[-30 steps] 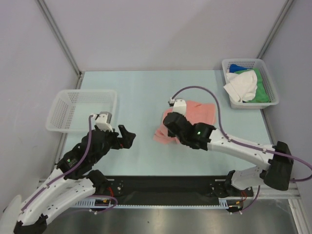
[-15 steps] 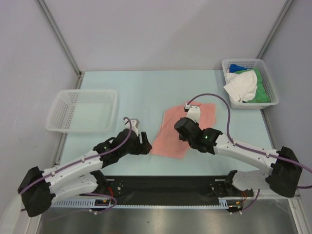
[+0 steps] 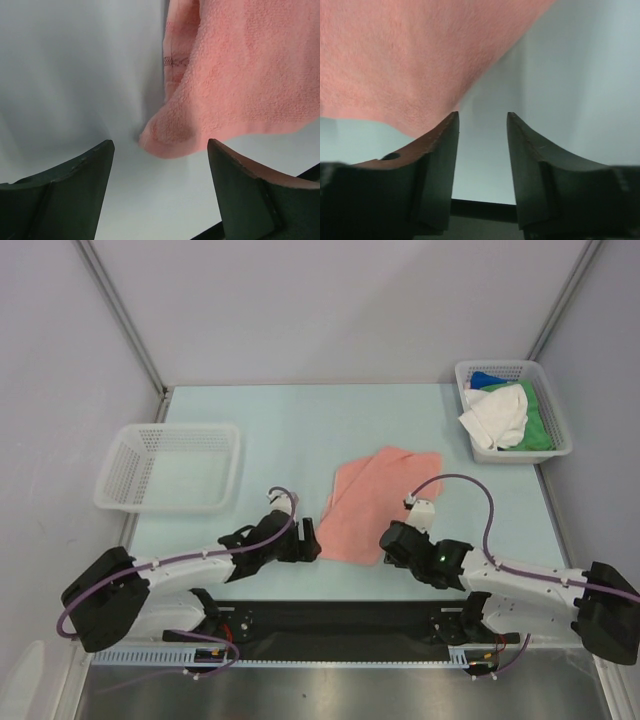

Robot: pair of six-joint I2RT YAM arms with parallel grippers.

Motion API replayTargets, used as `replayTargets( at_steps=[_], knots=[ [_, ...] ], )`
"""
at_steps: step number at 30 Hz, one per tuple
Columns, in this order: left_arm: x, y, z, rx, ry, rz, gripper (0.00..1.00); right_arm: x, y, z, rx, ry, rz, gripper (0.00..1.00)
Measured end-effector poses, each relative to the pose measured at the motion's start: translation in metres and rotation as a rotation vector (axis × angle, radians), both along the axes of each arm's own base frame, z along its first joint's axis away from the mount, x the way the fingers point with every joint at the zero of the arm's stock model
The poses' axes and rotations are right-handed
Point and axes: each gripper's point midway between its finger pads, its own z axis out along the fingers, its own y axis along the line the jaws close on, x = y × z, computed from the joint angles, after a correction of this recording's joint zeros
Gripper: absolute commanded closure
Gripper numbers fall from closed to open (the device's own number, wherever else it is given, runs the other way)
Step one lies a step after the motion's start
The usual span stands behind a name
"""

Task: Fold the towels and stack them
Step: Flatten out the crumpled towel

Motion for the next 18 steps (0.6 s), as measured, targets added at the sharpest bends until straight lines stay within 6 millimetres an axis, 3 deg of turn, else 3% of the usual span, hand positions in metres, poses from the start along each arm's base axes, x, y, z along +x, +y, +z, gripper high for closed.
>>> replayTargets(
  at_steps=[3, 5, 10, 12, 13, 14, 15, 18],
  knots=[
    [0.007, -0.008, 0.000, -0.020, -0.018, 0.001, 0.25, -0.008, 0.013, -0.014, 0.010, 0.021, 0.032, 0.48],
    [0.011, -0.012, -0.001, -0.026, -0.025, 0.003, 0.35, -0.010, 0.021, -0.023, 0.015, 0.037, 0.041, 0.48],
    [0.017, -0.016, -0.008, -0.021, -0.025, 0.013, 0.69, -0.003, 0.033, -0.039, 0.017, 0.035, 0.021, 0.48],
    [0.017, -0.017, -0.011, -0.015, -0.022, 0.014, 0.81, 0.001, 0.037, -0.038, 0.034, 0.021, 0.008, 0.62],
    [0.017, -0.017, -0.011, -0.016, -0.020, 0.017, 0.93, 0.001, 0.038, -0.038, 0.040, 0.019, 0.004, 0.69],
    [0.016, -0.016, -0.012, -0.014, -0.016, 0.020, 1.00, 0.002, 0.039, -0.038, 0.045, 0.016, -0.002, 0.84],
    [0.016, -0.016, -0.012, -0.010, -0.015, 0.014, 1.00, 0.002, 0.039, -0.038, 0.047, 0.014, -0.004, 0.97],
    [0.013, -0.012, -0.009, -0.002, -0.010, 0.014, 1.00, 0.004, 0.038, -0.033, 0.052, 0.006, -0.021, 1.00]
  ],
)
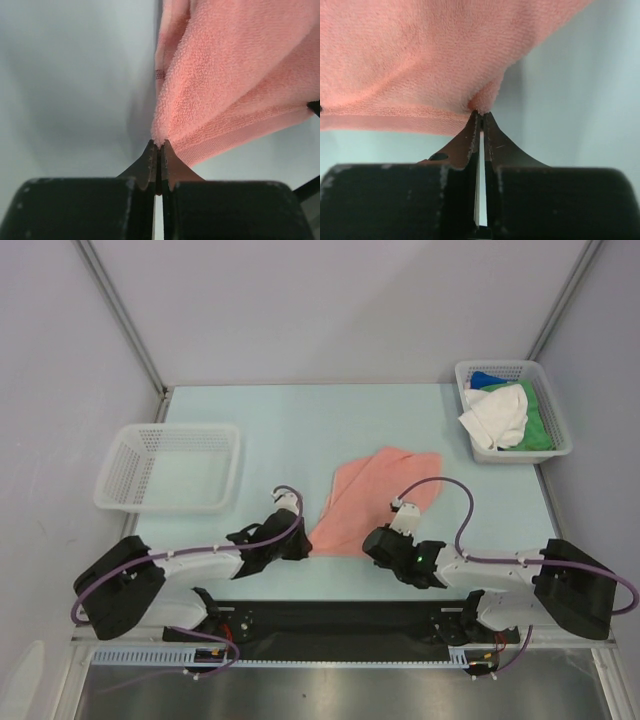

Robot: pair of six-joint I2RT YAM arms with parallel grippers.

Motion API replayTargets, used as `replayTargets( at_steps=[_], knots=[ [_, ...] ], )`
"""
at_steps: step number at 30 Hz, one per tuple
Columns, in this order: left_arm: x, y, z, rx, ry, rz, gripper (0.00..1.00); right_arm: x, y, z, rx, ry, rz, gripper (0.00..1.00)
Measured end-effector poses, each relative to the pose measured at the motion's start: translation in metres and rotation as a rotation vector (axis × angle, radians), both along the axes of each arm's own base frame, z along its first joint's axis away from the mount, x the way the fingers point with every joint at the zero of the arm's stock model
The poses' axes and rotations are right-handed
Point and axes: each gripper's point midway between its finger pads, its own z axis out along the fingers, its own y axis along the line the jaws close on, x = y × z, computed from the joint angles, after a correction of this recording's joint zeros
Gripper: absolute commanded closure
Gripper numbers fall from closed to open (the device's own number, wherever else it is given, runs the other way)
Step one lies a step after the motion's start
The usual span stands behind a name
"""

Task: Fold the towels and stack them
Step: Flatten out the crumpled towel

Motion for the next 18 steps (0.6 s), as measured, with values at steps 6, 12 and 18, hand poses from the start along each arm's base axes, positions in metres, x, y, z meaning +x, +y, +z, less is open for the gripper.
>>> replayTargets(
  at_steps=[6, 12, 18],
  knots=[
    [0.001, 0.007, 0.062, -0.038, -0.085, -0.003, 1.00, 0.001, 0.005, 0.069, 0.044, -0.081, 0.016, 1.00],
    [0.002, 0.003, 0.235, -0.228, -0.402, -0.057, 0.99, 0.006, 0.010, 0.235, 0.248, -0.327, 0.115, 1.00],
    [-0.039, 0.010, 0.372, -0.388, -0.656, -0.197, 1.00, -0.020, 0.020, 0.363, 0.335, -0.514, 0.319, 1.00]
  ],
)
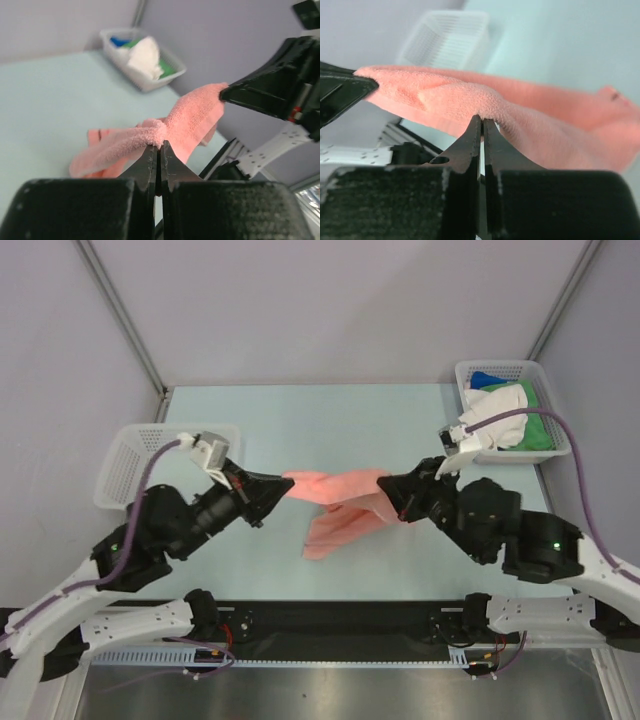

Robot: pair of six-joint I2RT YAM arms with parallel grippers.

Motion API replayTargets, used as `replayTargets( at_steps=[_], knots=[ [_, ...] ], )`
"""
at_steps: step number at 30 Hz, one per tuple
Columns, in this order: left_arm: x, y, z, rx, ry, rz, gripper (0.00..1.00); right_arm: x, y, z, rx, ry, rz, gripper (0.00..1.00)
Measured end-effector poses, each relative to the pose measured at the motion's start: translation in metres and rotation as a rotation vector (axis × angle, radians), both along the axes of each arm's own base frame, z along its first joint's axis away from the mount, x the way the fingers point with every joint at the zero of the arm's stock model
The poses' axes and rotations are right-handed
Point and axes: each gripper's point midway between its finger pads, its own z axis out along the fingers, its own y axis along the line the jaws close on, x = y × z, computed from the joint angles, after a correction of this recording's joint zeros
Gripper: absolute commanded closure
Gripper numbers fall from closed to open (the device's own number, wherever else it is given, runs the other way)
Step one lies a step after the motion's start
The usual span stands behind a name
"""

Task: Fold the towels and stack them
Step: Flatten out the crumpled towel

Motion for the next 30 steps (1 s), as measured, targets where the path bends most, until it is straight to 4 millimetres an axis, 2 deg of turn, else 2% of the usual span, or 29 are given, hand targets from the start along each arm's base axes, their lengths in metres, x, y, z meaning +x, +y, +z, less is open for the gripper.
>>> replayTargets(
  at_steps=[4, 7, 10, 18, 22, 26, 27, 30],
  knots=[
    [-0.027, 0.012, 0.071, -0.076, -0.148, -0.078, 1.00, -0.016, -0.003, 0.063, 0.034, -0.117, 0.085, 1.00],
    [-0.034, 0.020, 0.119, -0.125, -0.233, -0.090, 1.00, -0.019, -0.007, 0.104, 0.064, -0.186, 0.099, 1.00],
    [-0.031, 0.018, 0.152, -0.139, -0.298, -0.075, 1.00, -0.014, -0.009, 0.140, 0.065, -0.256, 0.079, 1.00],
    [-0.016, 0.008, 0.223, -0.138, -0.457, -0.013, 1.00, 0.001, -0.023, 0.219, 0.035, -0.433, -0.021, 1.00],
    [-0.011, 0.004, 0.247, -0.142, -0.526, 0.016, 1.00, 0.003, -0.035, 0.254, 0.059, -0.516, -0.062, 1.00],
    [0.006, 0.000, 0.251, -0.105, -0.552, 0.094, 1.00, 0.015, -0.036, 0.260, 0.009, -0.561, -0.125, 1.00],
    [0.014, -0.001, 0.249, -0.088, -0.554, 0.119, 1.00, 0.023, -0.037, 0.258, -0.014, -0.567, -0.151, 1.00],
    [0.041, -0.005, 0.243, -0.037, -0.550, 0.179, 0.99, 0.065, -0.044, 0.250, -0.082, -0.569, -0.237, 1.00]
  ],
)
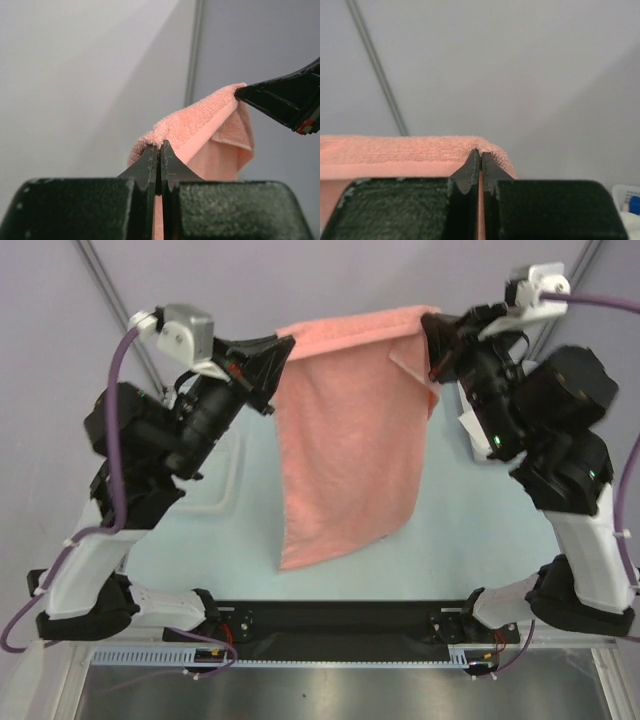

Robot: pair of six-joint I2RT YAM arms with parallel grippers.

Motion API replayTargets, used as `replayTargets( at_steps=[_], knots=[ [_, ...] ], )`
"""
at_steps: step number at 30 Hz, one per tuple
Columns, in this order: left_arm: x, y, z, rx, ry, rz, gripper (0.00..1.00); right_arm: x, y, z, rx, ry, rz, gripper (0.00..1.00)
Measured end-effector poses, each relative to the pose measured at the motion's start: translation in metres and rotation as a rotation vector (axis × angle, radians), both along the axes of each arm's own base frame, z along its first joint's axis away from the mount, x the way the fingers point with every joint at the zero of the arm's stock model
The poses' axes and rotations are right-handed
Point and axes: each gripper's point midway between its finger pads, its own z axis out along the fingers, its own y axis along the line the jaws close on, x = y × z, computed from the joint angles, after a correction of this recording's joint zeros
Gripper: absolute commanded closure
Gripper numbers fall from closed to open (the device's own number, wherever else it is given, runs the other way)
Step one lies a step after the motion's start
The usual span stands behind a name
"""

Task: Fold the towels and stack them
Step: Flatten out the crumpled towel

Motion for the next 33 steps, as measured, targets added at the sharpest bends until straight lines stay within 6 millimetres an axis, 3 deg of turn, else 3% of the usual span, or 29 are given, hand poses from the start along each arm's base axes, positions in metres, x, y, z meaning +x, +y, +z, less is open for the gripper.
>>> replayTargets(
  at_steps=[5, 10, 14, 20, 23, 27, 30, 33],
  knots=[
    [0.062, -0.013, -0.017, 0.039, 0.050, 0.070, 1.00, 0.096, -0.007, -0.034, -0.040, 0.083, -0.020, 1.00],
    [0.140, -0.019, -0.070, 0.073, 0.177, 0.092, 1.00, 0.172, -0.011, -0.092, -0.013, 0.232, 0.114, 1.00],
    [0.215, -0.016, -0.124, 0.070, 0.300, 0.112, 1.00, 0.239, -0.008, -0.141, 0.029, 0.333, 0.198, 1.00],
    [0.336, -0.017, -0.174, 0.037, 0.381, 0.126, 1.00, 0.348, -0.008, -0.199, 0.104, 0.385, 0.229, 1.00],
    [0.372, -0.017, -0.214, 0.043, 0.438, 0.129, 1.00, 0.376, -0.009, -0.236, 0.131, 0.435, 0.231, 1.00],
    [0.397, -0.014, -0.262, 0.047, 0.524, 0.137, 1.00, 0.395, -0.008, -0.271, 0.148, 0.477, 0.228, 1.00],
    [0.404, -0.008, -0.276, 0.036, 0.546, 0.148, 1.00, 0.401, -0.004, -0.286, 0.151, 0.489, 0.239, 1.00],
    [0.407, -0.002, -0.276, 0.018, 0.547, 0.153, 1.00, 0.405, 0.000, -0.290, 0.150, 0.480, 0.245, 1.00]
  ],
)
